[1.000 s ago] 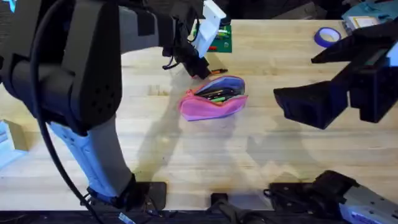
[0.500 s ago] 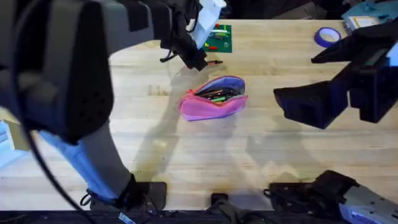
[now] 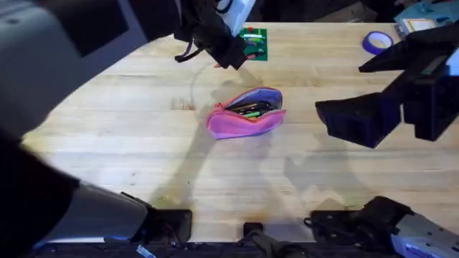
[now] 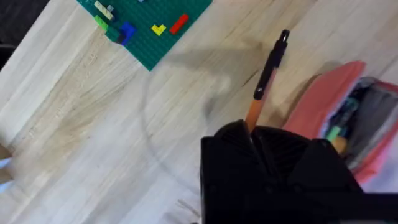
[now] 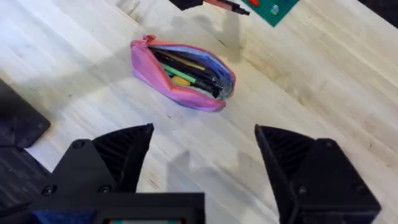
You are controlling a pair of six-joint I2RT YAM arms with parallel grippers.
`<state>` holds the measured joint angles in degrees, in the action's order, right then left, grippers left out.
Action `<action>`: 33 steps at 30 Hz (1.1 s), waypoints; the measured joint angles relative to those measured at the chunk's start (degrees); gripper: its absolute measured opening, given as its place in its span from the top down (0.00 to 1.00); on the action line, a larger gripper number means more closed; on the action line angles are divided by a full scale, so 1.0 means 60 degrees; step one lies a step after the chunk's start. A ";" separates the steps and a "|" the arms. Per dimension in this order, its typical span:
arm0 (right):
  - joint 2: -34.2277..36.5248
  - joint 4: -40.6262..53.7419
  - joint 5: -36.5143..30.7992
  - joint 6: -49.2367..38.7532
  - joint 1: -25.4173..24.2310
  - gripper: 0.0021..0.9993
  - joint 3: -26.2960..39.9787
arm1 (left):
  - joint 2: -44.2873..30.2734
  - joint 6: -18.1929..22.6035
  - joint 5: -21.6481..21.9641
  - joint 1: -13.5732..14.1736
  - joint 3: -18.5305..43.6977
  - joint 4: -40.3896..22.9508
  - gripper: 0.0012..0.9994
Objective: Unzip the bag, pick up the pens from the table one at a time and place them inside, then zip the bag closed.
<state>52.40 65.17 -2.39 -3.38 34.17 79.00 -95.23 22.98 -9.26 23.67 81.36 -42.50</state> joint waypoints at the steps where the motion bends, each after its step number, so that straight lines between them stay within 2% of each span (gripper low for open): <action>1: -0.0003 0.0000 0.0000 0.0000 0.0000 0.00 0.0000 | 0.0157 -0.0257 0.0014 0.0070 0.0000 -0.0069 0.96; 5: -0.0003 0.0000 0.0000 0.0000 0.0000 0.00 0.0000 | 0.0601 -0.1181 0.0021 0.0238 0.0004 -0.0509 0.96; 10: -0.0003 -0.0085 0.0000 0.0000 0.0000 0.00 0.0000 | 0.0776 -0.1805 -0.0011 0.0561 0.0007 -0.1049 0.96; 19: -0.0003 -0.0138 0.0000 0.0000 0.0000 0.00 0.0000 | 0.0773 -0.2517 -0.0221 0.1833 0.0007 -0.1691 0.96; 22: -0.0003 -0.0138 0.0000 0.0000 0.0000 0.00 0.0000 | 0.0773 -0.2727 -0.0239 0.2127 0.0007 -0.1792 0.96; 29: -0.0003 -0.0138 0.0000 -0.0004 0.0000 0.00 0.0000 | 0.0711 -0.2960 -0.0232 0.2258 0.0007 -0.1854 0.96; 33: -0.0001 -0.0157 0.0000 -0.0002 0.0000 0.00 0.0000 | 0.0246 -0.3062 -0.0228 0.2258 0.0022 -0.1847 0.96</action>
<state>52.39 64.23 -2.39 -3.39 34.17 79.00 -93.75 4.60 -10.63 37.21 81.49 -53.58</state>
